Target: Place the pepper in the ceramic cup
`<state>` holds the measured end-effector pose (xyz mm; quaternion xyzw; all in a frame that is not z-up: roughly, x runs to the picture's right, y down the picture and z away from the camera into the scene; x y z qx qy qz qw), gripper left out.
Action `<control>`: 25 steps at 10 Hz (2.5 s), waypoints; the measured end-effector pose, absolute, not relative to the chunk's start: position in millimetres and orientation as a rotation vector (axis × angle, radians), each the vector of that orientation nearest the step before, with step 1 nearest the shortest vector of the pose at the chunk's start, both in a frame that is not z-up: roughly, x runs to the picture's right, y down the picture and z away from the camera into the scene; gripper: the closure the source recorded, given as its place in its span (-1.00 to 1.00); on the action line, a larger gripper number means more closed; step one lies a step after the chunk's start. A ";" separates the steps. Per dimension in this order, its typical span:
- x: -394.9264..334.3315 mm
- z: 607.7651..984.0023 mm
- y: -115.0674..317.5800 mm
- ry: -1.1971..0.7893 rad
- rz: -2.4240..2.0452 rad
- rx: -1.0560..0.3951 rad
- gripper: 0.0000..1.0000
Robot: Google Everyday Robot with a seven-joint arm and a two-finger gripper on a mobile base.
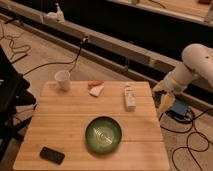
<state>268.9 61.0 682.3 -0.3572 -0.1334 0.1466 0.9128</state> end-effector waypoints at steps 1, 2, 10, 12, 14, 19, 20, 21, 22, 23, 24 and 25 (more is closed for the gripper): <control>269.0 681.6 60.2 -0.274 0.302 -0.734 -0.60; 269.0 681.6 60.3 -0.274 0.302 -0.735 -0.60; 269.0 681.6 60.2 -0.274 0.302 -0.734 -0.60; 271.0 684.4 57.0 -0.270 0.305 -0.728 -0.60; 268.0 700.4 39.9 -0.310 0.365 -0.708 -0.60; 197.3 778.1 7.1 -0.424 0.399 -0.698 -0.60; 178.7 790.3 1.5 -0.444 0.381 -0.695 -0.60; 153.7 802.2 -6.3 -0.471 0.354 -0.684 -0.60; 130.7 812.5 -13.0 -0.494 0.331 -0.664 -0.60; 111.0 818.5 -17.0 -0.512 0.308 -0.646 -0.60; 89.3 822.8 -19.4 -0.533 0.280 -0.627 -0.60; 83.7 823.7 -20.0 -0.538 0.273 -0.622 -0.60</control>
